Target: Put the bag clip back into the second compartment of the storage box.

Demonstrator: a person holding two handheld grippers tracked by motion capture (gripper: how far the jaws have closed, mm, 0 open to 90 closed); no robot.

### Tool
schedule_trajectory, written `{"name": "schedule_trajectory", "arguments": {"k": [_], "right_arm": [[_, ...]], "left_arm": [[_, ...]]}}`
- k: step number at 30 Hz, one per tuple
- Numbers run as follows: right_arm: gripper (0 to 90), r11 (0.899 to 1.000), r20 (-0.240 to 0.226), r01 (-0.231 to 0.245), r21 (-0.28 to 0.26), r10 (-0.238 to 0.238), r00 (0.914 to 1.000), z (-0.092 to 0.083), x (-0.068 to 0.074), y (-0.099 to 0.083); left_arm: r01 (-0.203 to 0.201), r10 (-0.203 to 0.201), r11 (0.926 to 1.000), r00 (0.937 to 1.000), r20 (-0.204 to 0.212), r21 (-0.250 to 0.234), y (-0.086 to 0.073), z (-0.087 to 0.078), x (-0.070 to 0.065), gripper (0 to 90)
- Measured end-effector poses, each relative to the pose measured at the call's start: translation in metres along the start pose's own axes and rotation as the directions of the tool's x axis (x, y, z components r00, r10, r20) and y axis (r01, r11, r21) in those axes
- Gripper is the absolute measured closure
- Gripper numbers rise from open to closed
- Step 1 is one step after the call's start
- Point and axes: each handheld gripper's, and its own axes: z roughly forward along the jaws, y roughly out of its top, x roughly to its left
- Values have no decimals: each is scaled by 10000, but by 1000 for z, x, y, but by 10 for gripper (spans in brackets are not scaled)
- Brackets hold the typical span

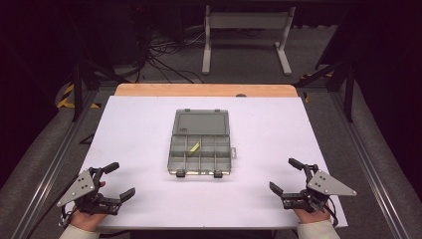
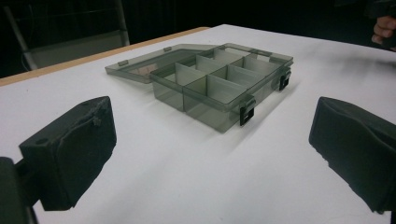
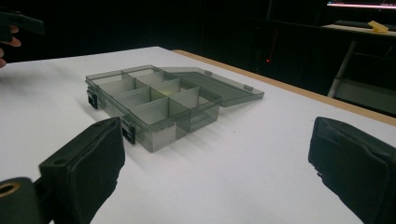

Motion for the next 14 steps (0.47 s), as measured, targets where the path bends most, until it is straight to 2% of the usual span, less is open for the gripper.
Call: {"name": "schedule_trajectory", "arguments": {"k": [2,6,14], "right_arm": [[40,9999,42,-104,16,104,9999,0,-1,0],[36,9998,10,-184,-34,184,9998,0,-1,-1],[36,9998,-7,-177,-8,177,9998,1,-1,-1]], "left_arm": [[150,-150,9999,9998,119,-22,-2,0,1,11],[538,-530,9977,9984,202,-415,-4,-2,4,7],[502,-504,9975,9987,-27,-494,-4,-2,3,7]]}}
